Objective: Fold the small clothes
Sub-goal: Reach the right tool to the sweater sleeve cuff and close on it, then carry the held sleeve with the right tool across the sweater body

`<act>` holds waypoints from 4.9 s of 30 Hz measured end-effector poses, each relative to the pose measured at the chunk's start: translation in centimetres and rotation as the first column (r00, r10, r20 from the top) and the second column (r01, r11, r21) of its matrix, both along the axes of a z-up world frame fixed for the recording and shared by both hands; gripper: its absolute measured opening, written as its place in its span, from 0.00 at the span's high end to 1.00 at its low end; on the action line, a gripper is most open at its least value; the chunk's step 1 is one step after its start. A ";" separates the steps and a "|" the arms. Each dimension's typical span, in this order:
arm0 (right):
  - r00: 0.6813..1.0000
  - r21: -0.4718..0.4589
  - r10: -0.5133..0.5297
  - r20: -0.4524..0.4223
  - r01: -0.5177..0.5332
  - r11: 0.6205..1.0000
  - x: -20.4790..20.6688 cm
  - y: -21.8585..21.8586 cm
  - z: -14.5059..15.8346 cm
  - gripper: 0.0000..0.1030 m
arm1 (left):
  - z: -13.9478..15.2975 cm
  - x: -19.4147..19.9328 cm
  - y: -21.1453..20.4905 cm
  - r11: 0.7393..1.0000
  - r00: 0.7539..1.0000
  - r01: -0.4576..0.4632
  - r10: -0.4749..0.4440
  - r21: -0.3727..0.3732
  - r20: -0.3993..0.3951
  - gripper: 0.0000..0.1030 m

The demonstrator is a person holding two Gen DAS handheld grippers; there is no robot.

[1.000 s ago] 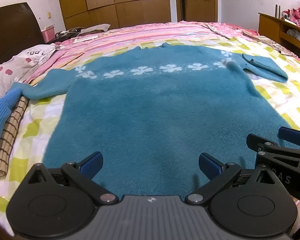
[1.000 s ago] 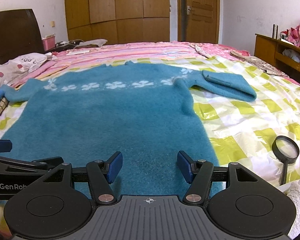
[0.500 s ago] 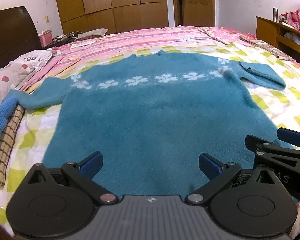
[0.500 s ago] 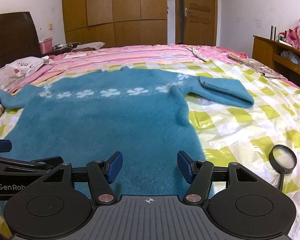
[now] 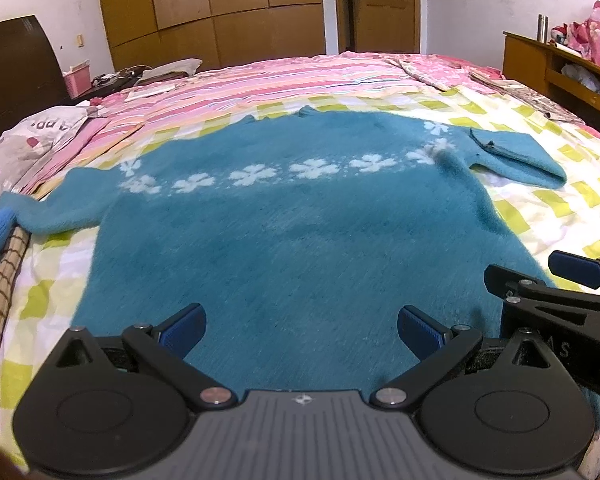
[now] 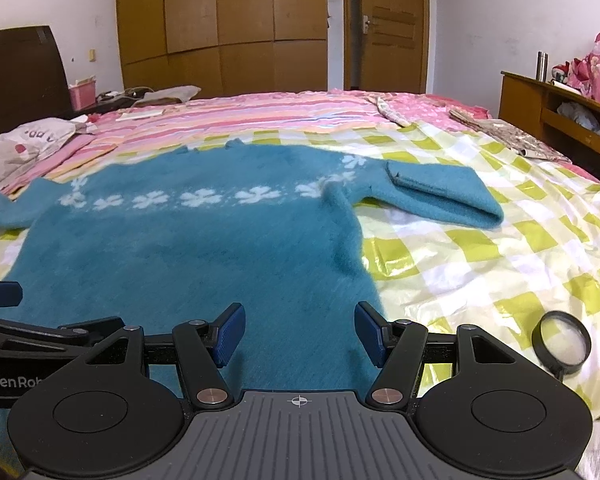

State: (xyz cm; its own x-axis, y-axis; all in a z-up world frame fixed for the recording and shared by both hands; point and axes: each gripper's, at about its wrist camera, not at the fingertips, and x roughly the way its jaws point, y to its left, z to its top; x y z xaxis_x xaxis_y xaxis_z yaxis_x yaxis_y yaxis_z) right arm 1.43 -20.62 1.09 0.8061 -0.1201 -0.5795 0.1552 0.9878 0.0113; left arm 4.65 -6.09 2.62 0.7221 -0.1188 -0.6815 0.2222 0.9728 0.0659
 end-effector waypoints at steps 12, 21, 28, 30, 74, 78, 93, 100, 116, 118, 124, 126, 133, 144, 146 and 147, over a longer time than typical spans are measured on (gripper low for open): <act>0.999 0.020 -0.034 0.017 0.034 0.999 3.0 -3.0 0.2 0.41 | 0.5 3.7 -2.5 1.000 1.000 0.013 -0.013 -0.001 0.005 0.00; 0.997 0.011 -0.076 0.020 0.076 0.997 5.0 -5.7 -0.1 0.41 | 0.1 6.3 -5.4 0.999 0.999 0.043 -0.043 -0.007 -0.001 0.00; 0.995 -0.016 -0.090 0.041 0.091 0.996 6.6 -7.7 0.3 0.41 | -0.2 7.8 -6.9 0.998 0.998 0.065 -0.065 -0.004 -0.006 0.00; 0.994 -0.032 -0.101 0.051 0.103 0.994 7.4 -8.6 0.5 0.41 | -0.2 8.2 -7.2 0.998 0.998 0.067 -0.067 -0.009 -0.005 0.00; 0.998 -0.307 -0.055 -0.011 0.049 0.950 19.6 -14.3 -3.3 0.84 | -1.7 12.3 -7.3 0.992 0.995 0.063 -0.070 -0.107 -0.066 0.00; 0.995 -0.057 -0.100 -0.006 0.099 0.993 19.5 -15.9 -1.2 0.88 | -1.7 11.9 -5.8 0.993 0.996 0.056 -0.062 -0.105 -0.057 0.00; 0.995 0.274 0.087 0.050 -0.098 0.957 23.3 -4.2 3.0 0.91 | -1.5 10.6 4.2 0.988 0.997 -0.071 0.067 -0.139 -0.029 0.00; 0.990 0.343 0.144 0.005 -0.137 0.929 25.5 2.5 0.7 0.91 | -1.9 10.3 9.2 0.977 0.989 -0.150 0.149 -0.151 -0.019 0.00; 0.958 0.377 0.287 -0.023 -0.257 0.890 28.6 13.3 0.0 0.91 | -1.8 11.0 14.4 0.947 0.973 -0.223 0.232 -0.230 0.013 0.00; 0.955 0.386 0.296 -0.029 -0.262 0.885 28.9 13.9 -0.2 0.91 | -1.8 11.0 14.6 0.946 0.972 -0.227 0.236 -0.231 0.014 0.00; 0.949 0.385 0.309 -0.057 -0.265 0.884 29.6 15.0 -1.4 0.91 | -2.0 11.1 14.9 0.950 0.971 -0.228 0.239 -0.212 0.023 0.00; 0.942 0.375 0.328 -0.068 -0.280 0.883 29.6 15.1 -2.1 0.91 | -2.2 11.2 14.9 0.950 0.972 -0.227 0.236 -0.216 0.014 0.00; 0.910 0.269 0.414 -0.036 -0.390 0.881 28.5 16.0 -1.9 0.83 | -2.5 11.6 15.3 0.947 0.968 -0.242 0.251 -0.212 0.013 0.00; 0.855 0.285 0.519 0.006 -0.499 0.818 26.6 15.4 -0.5 0.73 | -2.7 11.6 15.3 0.949 0.966 -0.248 0.257 -0.194 0.027 0.00; 0.861 0.288 0.509 0.029 -0.494 0.820 26.3 14.9 0.1 0.73 | -2.7 11.6 15.4 0.948 0.964 -0.252 0.263 -0.195 0.035 0.00; 0.869 0.277 0.493 0.036 -0.482 0.831 26.4 14.8 0.3 0.73 | -2.7 11.7 15.5 0.947 0.963 -0.256 0.268 -0.197 0.036 0.00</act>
